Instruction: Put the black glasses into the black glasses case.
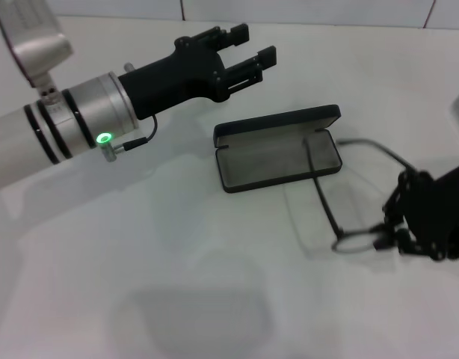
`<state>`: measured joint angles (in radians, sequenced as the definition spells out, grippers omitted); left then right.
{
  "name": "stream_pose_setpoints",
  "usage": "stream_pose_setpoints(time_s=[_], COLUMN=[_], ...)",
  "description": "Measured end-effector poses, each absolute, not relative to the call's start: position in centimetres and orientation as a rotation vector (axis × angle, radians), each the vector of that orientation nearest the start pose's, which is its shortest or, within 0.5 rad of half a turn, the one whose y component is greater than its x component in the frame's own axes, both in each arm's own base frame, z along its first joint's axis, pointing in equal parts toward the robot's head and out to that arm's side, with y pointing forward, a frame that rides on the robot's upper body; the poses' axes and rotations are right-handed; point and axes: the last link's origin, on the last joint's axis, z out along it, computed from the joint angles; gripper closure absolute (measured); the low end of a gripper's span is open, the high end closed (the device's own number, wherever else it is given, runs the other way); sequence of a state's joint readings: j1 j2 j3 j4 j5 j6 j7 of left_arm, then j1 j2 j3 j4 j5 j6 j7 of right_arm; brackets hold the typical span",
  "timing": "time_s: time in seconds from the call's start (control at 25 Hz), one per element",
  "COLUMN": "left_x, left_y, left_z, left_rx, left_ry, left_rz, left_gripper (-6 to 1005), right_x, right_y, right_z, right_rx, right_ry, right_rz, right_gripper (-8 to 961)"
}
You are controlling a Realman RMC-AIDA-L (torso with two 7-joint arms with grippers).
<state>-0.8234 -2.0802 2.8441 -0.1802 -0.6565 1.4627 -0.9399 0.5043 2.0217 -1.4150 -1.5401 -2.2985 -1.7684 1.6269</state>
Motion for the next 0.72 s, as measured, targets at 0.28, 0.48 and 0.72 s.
stream_pose_setpoints(time_s=[0.28, 0.48, 0.72], left_x=[-18.4, -17.4, -16.1], left_y=[35.4, 35.4, 36.1], left_z=[-1.3, -0.7, -1.5], left_rx=[-2.495, -2.532, -2.611], left_ry=[-0.297, -0.25, -0.245], left_rz=[-1.386, -1.433, -1.394], left_gripper=[355, 355, 356], right_x=[18.1, 19.2, 20.0], right_y=[32.3, 33.2, 32.6], right_z=[1.6, 0.7, 0.5], right_rx=[-2.97, -2.826, -2.695], right_ry=[-0.401, -0.365, -0.446], right_rz=[-0.031, 0.239, 0.528], right_gripper=[835, 835, 835])
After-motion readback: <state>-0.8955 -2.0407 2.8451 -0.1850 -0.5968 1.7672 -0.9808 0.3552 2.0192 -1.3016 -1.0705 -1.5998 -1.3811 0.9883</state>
